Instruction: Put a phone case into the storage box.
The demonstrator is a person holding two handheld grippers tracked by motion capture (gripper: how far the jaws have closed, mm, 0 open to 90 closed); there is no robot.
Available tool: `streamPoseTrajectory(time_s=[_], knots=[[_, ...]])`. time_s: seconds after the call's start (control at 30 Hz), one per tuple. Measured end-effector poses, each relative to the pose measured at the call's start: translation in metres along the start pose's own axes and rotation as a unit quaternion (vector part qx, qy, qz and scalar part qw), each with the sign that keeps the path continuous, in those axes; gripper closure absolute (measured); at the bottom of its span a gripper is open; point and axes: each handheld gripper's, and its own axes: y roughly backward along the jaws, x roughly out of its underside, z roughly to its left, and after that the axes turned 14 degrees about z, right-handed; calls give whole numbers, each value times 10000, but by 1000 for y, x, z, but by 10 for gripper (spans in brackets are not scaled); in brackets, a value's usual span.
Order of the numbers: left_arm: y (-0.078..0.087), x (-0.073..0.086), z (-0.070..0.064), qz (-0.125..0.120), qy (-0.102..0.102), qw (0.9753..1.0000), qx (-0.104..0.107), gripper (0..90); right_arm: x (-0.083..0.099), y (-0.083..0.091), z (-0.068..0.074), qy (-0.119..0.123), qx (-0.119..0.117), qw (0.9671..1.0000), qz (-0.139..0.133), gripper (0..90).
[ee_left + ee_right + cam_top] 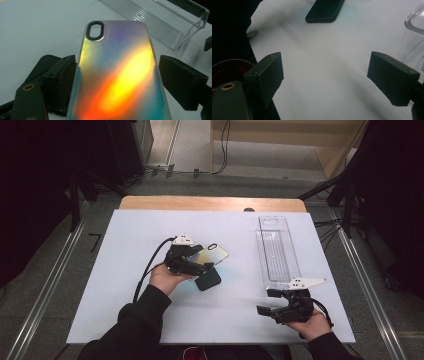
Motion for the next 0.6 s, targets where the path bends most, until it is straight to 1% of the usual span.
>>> streamPoseTrajectory(time_s=[0.1, 0.2, 0.27, 0.37, 0.53, 0.6], knots=[[1, 5, -4, -70, 77, 9999, -70, 172, -1, 0, 1, -63, -23, 10000, 18, 117], [2, 10, -8, -169, 155, 9995, -196, 172, -1, -1, 0, -149, -17, 9998, 101, 118], [3, 14, -9, -221, 235, 9993, -207, 172, -1, -2, 0, -176, -59, 9998, 123, 118], [3, 19, -13, -291, 317, 9989, -162, 172, -2, -1, 2, -170, -63, 9998, 45, 117], [4, 27, -21, -417, 434, 9978, -271, 172, -4, -2, 7, -154, -66, 9999, -12, 118], [5, 31, -24, -511, 510, 9969, -300, 172, -5, -2, 8, -167, -61, 9998, -43, 118]])
